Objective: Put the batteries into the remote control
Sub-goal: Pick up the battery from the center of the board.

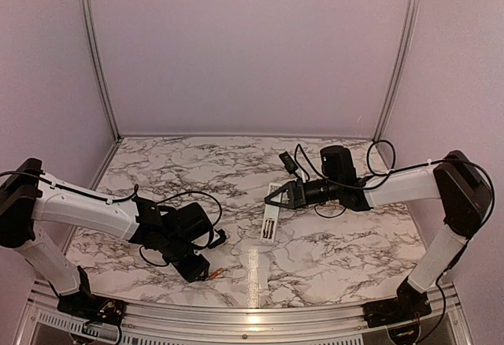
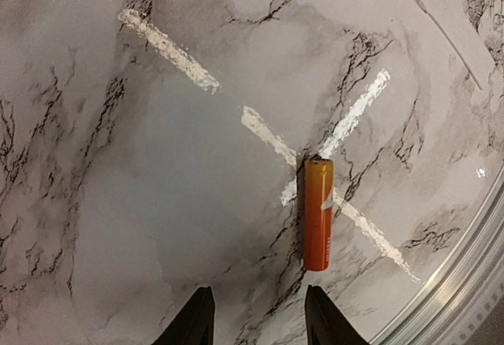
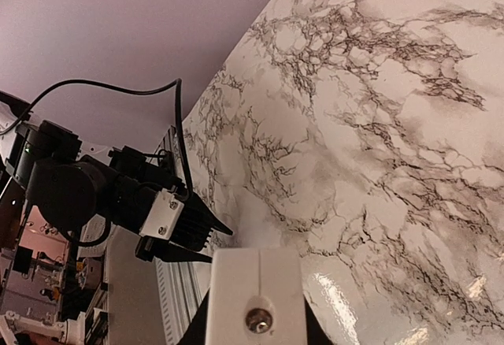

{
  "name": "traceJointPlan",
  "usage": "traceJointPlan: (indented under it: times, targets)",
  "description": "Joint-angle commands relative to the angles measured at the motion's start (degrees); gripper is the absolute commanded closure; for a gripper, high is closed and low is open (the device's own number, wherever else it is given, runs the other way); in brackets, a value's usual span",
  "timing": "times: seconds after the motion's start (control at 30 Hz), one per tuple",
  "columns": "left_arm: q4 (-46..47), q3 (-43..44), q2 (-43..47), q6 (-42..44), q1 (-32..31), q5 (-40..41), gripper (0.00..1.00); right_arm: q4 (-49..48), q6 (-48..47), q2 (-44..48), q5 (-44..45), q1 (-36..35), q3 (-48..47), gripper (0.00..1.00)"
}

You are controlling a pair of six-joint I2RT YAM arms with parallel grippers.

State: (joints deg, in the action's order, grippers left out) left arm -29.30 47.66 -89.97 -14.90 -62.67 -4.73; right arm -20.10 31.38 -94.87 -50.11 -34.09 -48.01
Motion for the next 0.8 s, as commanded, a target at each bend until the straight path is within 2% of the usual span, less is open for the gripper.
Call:
traceJointPlan:
  times: [0.0, 0.3, 0.47, 0.6, 0.77]
  targets:
    - [-2.05, 3.92, -1.93, 1.99, -0.80, 1.92, 0.61, -0.74, -0.43, 1.21, 0.12, 0.60, 0.58, 1.00]
    - [-1.29, 7.19, -5.11, 3.18, -2.00, 0.01, 0.63, -3.83, 5.12, -0.74, 0.83, 1.35, 2.58, 1.00]
    - [-1.97, 8.50, -7.86, 3.53, -2.80, 0.80, 0.68, -7.11, 8.15, -2.33, 0.24, 1.30, 3.34, 1.00]
    - [-2.82, 9.25, -9.58, 3.28, -3.72, 2.42, 0.75, -9.70, 10.15, -3.19, 0.10, 1.30, 4.04, 1.00]
    - [-2.91, 9.69, -10.50, 1.63, -3.94, 2.43, 0.90, -11.18, 11.29, -3.99, 0.97, 1.31, 4.35, 1.00]
